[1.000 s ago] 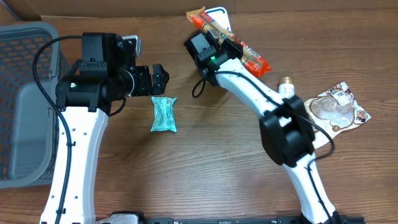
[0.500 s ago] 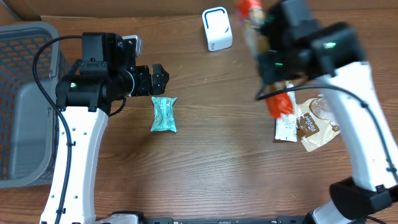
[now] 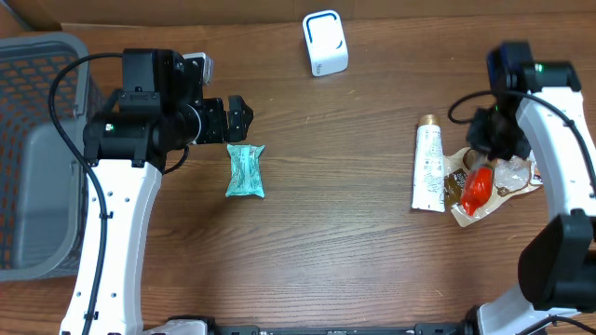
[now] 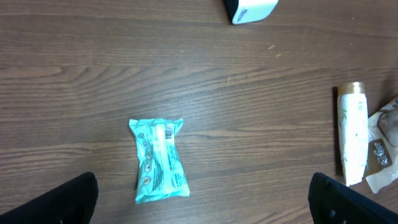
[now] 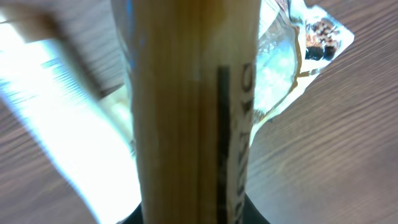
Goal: Scan the item barcode
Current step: 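Carry the spaghetti pack right and lay it on the beige bag, then reach the right gripper to the mint-green packet and grasp it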
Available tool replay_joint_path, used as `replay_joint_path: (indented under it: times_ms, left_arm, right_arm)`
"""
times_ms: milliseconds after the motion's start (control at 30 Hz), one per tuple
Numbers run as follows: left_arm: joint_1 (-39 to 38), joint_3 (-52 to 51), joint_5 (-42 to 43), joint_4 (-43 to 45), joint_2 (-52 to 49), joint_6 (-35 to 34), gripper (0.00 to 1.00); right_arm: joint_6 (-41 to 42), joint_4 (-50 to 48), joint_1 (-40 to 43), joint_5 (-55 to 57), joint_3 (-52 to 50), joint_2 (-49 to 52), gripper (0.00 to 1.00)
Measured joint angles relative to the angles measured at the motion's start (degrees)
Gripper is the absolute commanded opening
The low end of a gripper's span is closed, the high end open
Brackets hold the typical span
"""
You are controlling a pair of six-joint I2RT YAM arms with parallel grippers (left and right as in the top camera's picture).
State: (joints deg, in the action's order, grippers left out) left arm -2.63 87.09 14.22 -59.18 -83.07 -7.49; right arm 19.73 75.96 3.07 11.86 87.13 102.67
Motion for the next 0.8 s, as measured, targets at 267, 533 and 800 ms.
replay_joint_path:
  times_ms: [267,533,800]
  left_arm:
    - [0.00,0.00,-0.02,0.00,0.00,0.00,1.00]
    - [0.00,0.00,-0.02,-0.02,0.00,0.00,1.00]
    - [0.00,0.00,-0.02,0.00,0.00,0.00,1.00]
  right_arm:
    - [1.38,-9.31,3.78,1.09,-10.69,0.20,0.64]
    - [1.31,-6.12,5.60,1.49,-8.28,0.04,0.71]
    - [-1.03,-6.34,5.25,-17.42,7.65,-0.28,0.74]
